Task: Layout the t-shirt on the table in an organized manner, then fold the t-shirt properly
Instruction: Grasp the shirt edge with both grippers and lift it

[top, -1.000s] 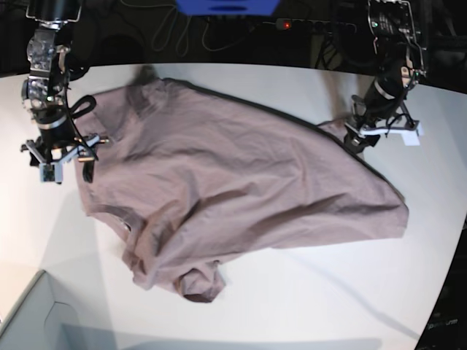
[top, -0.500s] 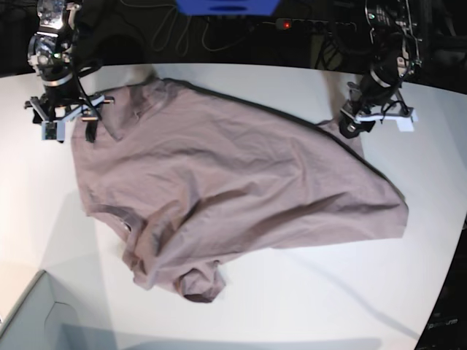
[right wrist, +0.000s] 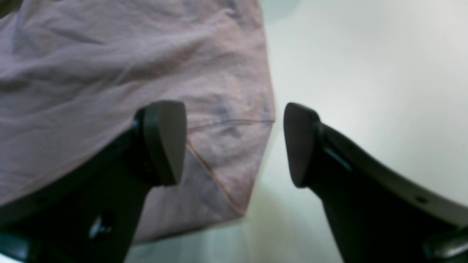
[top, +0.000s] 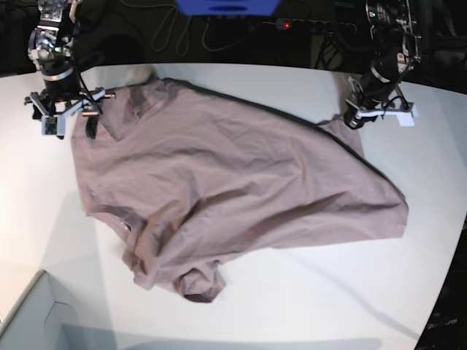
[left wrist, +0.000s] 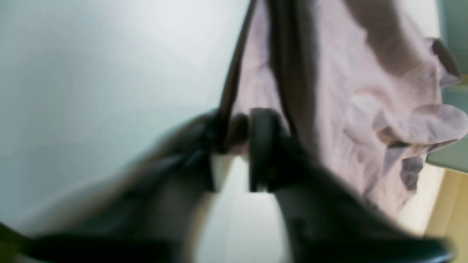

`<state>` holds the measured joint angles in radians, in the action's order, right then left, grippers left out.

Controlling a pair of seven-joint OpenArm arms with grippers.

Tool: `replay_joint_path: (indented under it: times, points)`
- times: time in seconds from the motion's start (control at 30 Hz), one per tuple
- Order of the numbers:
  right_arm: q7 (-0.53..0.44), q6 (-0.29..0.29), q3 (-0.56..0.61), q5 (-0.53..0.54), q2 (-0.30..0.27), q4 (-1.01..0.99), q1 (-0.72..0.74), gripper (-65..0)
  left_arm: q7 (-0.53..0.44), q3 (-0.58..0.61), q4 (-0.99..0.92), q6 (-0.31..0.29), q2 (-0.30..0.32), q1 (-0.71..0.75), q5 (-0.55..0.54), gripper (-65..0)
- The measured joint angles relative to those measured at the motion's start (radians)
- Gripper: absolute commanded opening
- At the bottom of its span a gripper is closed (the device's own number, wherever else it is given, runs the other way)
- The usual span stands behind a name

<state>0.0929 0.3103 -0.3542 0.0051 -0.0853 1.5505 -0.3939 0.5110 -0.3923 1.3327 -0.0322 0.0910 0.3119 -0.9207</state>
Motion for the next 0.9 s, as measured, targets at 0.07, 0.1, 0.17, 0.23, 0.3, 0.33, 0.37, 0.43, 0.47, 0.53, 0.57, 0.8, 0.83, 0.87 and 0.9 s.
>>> replay_joint_path:
  times: [0.07,0.1,0.17,0.23,0.3,0.33,0.37,0.43,0.47,0.53,0.57,0.8,0.83,0.87,0.9]
  points:
    - [-0.001,0.0,0.0,0.0,0.003,0.0,-0.008,-22.7,0.014,0.009,-0.003,0.006,0.0,-0.01,0.002,-65.0]
    - [-0.001,0.0,0.0,0.0,0.008,0.0,-0.01,-22.7,0.016,0.008,-0.001,0.007,0.0,-0.012,0.002,-63.5]
    - [0.0,0.0,0.0,0.0,0.016,0.0,-0.018,-22.7,0.039,0.008,0.023,0.018,0.008,-0.01,0.008,-65.0]
    - [-0.003,0.0,0.004,0.001,0.016,0.0,-0.031,-22.7,0.062,0.009,0.063,0.04,0.025,0.0,0.022,-65.0]
    - [-0.001,0.001,0.023,0.0,0.014,-0.005,-0.043,-22.7,0.058,0.004,0.106,0.038,0.042,0.012,0.023,-65.0]
    - [0.0,0.011,0.035,0.0,0.014,-0.008,-0.047,-22.8,0.055,0.0,0.125,0.039,0.051,0.013,0.023,-65.0]
    - [0.001,0.035,0.043,0.0,0.02,-0.009,-0.05,-22.8,0.057,-0.008,0.151,0.039,0.059,0.021,0.022,-65.0]
    - [-0.004,0.07,0.043,0.0,0.037,-0.017,-0.043,-22.9,0.062,-0.043,0.21,0.032,0.059,0.041,0.017,-65.0]
    - [-0.004,0.073,0.04,0.0,0.044,-0.029,-0.034,-22.9,0.058,-0.062,0.236,0.03,0.06,0.056,0.015,-65.0]
    - [-0.005,0.076,0.039,0.0,0.05,-0.062,-0.023,-22.9,0.055,-0.109,0.284,0.031,0.062,0.097,0.017,-65.0]
    - [0.0,0.078,0.039,0.0,0.05,-0.082,-0.017,-22.9,0.058,-0.135,0.297,0.036,0.061,0.118,0.02,-65.0]
    - [-0.011,0.078,0.036,-0.005,0.049,-0.161,0.005,-23.0,0.063,-0.245,0.337,0.034,0.058,0.191,0.018,-65.0]
    - [-0.019,0.078,0.036,-0.004,0.049,-0.168,0.005,-23.1,0.061,-0.262,0.337,0.034,0.058,0.2,0.018,-65.0]
    - [-0.028,0.078,0.036,-0.004,0.049,-0.175,0.006,-23.1,0.062,-0.278,0.337,0.034,0.058,0.21,0.018,-65.0]
    - [-0.035,0.078,0.035,-0.004,0.049,-0.18,0.007,-23.1,0.063,-0.301,0.337,0.034,0.056,0.221,0.018,-65.0]
